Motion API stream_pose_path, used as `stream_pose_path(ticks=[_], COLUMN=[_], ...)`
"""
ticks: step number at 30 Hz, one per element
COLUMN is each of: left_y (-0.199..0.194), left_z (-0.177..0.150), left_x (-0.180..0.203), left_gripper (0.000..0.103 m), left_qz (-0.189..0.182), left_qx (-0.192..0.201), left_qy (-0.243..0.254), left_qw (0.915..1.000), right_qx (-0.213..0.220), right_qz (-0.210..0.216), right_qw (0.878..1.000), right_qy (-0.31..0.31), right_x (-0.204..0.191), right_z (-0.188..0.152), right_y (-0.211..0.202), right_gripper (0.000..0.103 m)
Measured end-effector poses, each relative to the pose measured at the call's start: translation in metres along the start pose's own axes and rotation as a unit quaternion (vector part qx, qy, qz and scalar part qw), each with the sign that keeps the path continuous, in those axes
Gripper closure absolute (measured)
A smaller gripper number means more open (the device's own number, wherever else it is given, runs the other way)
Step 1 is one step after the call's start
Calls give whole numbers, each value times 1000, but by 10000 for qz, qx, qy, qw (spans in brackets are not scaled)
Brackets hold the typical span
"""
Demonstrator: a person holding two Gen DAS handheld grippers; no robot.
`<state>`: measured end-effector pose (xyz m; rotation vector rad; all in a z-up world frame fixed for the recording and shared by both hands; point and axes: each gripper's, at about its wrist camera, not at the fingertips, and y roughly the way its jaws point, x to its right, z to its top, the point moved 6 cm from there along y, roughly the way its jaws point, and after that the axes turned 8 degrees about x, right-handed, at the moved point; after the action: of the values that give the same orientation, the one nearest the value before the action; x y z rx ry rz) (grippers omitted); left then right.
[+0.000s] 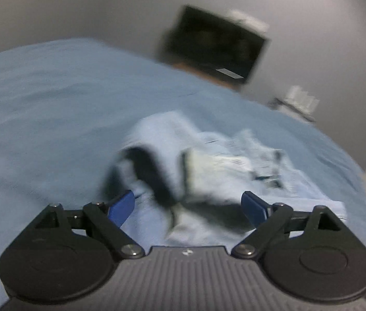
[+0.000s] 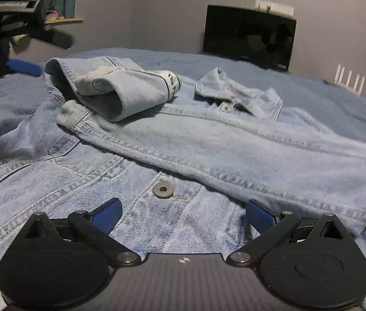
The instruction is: Fold large clothes
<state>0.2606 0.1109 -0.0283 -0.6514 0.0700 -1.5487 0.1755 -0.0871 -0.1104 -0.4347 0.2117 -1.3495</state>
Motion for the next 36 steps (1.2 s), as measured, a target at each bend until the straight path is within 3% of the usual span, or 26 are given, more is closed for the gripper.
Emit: stream_pose_path(ticks=[2, 7, 11, 15, 19, 25, 26, 27, 29, 31, 34, 36], left_y=[-5, 7, 34, 51, 54, 54, 54, 52, 51, 48, 48, 46], left_z=[-6, -9, -11, -13, -9, -5, -5, -2, -1, 1, -1, -1], left_x=[-9, -26, -43, -59, -70, -78, -79, -78, -78, -77, -71, -67], left_gripper=[14, 14, 14, 14, 14, 14, 14, 14, 14, 14, 14, 14], left_qz=[306, 357, 526, 791, 734, 625, 614, 587, 561, 496, 403, 372], left_qx=[-52, -4, -45, -132, -121, -32, -31, -28, -3, 32, 42, 42], left_qy=[64, 418, 293, 65, -109, -287, -309, -326, -373, -396, -322, -204], left_qw=[9995, 9985, 9982, 9968, 9972, 9976, 9976, 9977, 9977, 9980, 9987, 9991], right_qx=[226, 730, 800, 650, 409, 3, -28, -11, 132, 282, 468, 522], right_qz=[-155, -591, -416, -358, -267, -514, -509, -499, -489, -624, -754, -795], right_qw=[9993, 9944, 9948, 9916, 9803, 9564, 9588, 9658, 9836, 9930, 9959, 9898], right_qy=[-253, -490, -469, -1063, -1915, -2873, -2795, -2545, -1732, -964, 190, 1064], right_x=[-6, -25, -46, -79, -114, -135, -133, -127, -108, -83, -39, -7], right_z=[7, 44, 79, 102, 112, 111, 113, 117, 129, 137, 140, 136], right_y=[-9, -23, -6, 33, 72, 116, 118, 117, 107, 93, 69, 55], right_gripper=[0, 4, 15, 27, 32, 60, 80, 91, 92, 95, 96, 96])
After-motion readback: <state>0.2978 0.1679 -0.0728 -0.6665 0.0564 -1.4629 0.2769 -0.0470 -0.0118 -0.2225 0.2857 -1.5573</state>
